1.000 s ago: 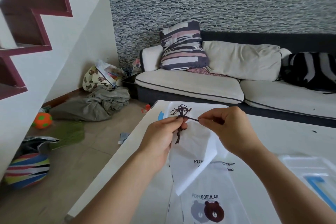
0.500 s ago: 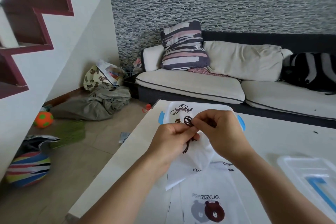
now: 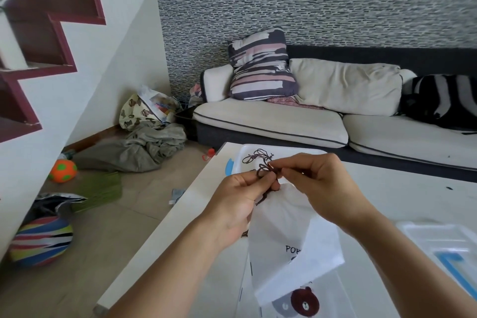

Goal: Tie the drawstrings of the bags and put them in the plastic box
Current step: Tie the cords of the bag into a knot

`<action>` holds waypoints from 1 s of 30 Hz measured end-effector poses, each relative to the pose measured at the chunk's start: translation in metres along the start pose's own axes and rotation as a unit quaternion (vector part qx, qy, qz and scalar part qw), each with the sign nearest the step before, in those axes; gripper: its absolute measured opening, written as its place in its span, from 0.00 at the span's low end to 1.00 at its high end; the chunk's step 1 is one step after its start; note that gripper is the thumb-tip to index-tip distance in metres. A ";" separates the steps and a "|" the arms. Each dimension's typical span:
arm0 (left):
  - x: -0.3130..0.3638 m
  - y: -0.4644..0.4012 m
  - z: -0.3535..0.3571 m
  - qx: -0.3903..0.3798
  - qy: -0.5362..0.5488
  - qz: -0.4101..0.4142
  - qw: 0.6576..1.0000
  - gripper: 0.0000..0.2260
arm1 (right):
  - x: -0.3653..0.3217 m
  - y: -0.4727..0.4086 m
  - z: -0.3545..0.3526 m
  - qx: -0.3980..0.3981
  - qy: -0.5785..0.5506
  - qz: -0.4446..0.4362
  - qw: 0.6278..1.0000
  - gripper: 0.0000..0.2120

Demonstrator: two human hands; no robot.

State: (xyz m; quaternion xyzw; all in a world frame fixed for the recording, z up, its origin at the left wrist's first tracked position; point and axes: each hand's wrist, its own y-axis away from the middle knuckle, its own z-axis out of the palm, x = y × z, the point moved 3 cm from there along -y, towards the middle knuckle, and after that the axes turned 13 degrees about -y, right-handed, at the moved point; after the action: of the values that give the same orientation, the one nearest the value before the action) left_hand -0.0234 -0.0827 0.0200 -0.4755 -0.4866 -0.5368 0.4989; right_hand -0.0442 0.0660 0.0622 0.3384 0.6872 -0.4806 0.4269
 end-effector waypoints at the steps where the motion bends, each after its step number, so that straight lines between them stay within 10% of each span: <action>1: 0.001 -0.001 -0.001 0.005 -0.005 0.004 1.000 0.12 | -0.001 0.000 -0.002 0.018 -0.028 0.002 0.999 0.10; 30: 0.000 -0.006 -0.009 0.073 -0.077 0.057 0.993 0.13 | 0.007 0.000 0.008 0.072 0.002 0.036 0.997 0.06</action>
State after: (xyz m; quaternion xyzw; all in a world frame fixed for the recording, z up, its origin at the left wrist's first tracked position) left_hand -0.0298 -0.0911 0.0195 -0.5048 -0.5333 -0.4325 0.5231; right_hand -0.0452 0.0590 0.0547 0.3940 0.6392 -0.5122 0.4169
